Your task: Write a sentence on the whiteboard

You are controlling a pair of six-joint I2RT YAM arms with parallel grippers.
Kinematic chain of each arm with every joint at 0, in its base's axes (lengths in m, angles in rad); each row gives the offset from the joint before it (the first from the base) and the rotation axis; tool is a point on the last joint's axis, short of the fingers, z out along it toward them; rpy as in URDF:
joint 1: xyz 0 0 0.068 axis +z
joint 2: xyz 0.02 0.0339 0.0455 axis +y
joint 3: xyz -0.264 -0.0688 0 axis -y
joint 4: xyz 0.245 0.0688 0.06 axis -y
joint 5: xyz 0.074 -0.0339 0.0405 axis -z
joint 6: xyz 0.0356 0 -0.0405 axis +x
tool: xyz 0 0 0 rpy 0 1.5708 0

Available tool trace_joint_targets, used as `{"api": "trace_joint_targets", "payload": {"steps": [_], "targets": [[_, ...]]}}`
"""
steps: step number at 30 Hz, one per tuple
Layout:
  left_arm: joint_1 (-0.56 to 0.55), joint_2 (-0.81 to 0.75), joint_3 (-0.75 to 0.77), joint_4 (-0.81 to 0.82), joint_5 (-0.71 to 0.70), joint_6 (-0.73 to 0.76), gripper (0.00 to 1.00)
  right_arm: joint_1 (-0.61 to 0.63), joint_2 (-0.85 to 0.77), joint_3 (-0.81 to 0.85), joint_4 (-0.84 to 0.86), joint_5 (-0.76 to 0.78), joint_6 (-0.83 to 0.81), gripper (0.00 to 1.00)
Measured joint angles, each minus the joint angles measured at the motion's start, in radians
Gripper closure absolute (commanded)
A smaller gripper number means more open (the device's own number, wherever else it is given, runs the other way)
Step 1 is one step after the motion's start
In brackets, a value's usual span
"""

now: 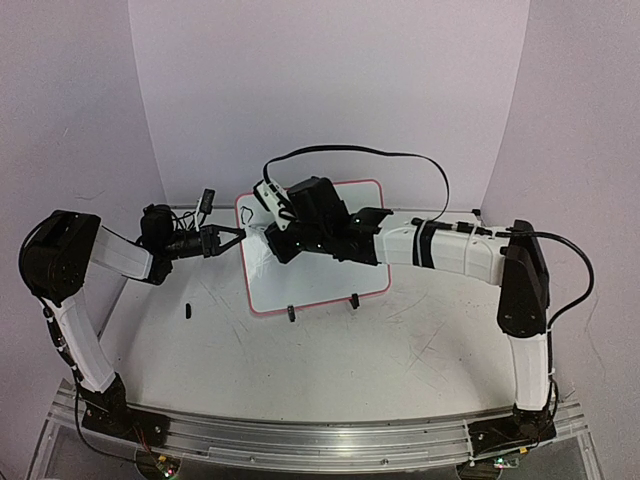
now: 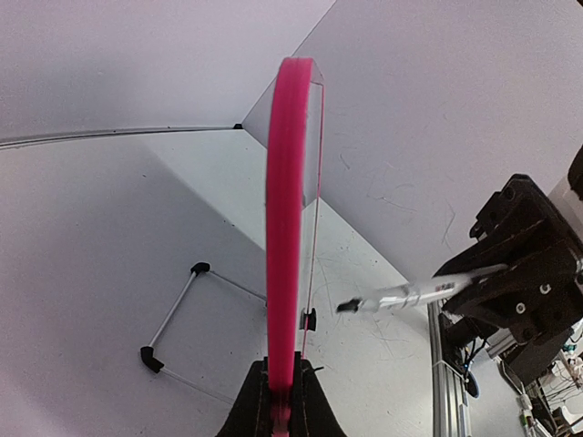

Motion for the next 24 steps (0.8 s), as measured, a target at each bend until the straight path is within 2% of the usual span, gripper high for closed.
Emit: {"api": "trace_joint_targets", "payload": {"steps": [24], "targets": [[0.000,0.000,0.002,0.000,0.006,0.000,1.00,-0.059,-0.029,0.044,0.016,-0.003,-0.007,1.00]]}}
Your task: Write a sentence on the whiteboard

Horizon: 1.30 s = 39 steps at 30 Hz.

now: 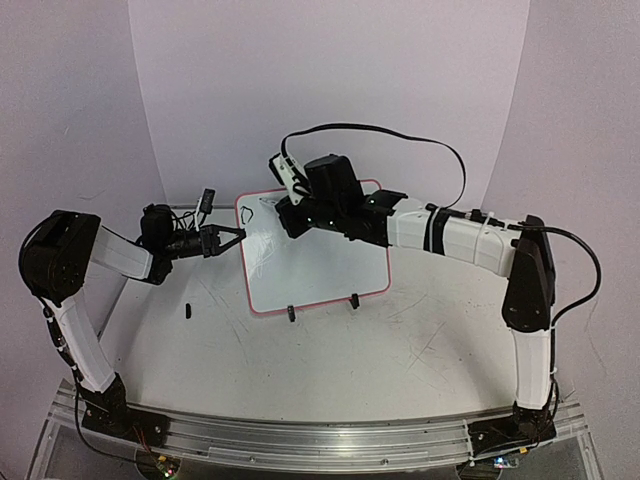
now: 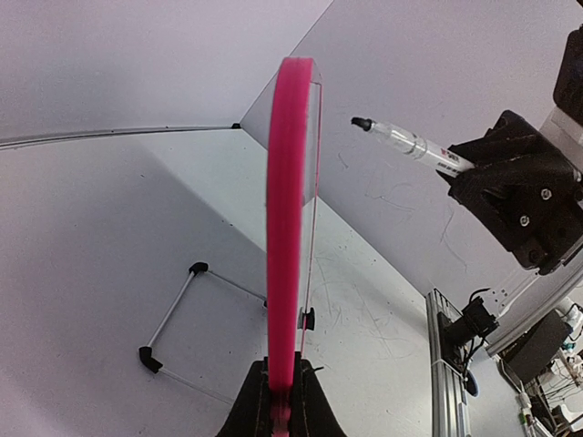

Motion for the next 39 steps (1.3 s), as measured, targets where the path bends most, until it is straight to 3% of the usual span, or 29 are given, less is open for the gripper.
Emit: {"api": "trace_joint_targets", "payload": {"steps": [39], "targets": [[0.002,0.000,0.000,-0.001,0.000,0.000,1.00,0.010,0.057,0.026,-0.015,0.002,0.015,1.00]]}}
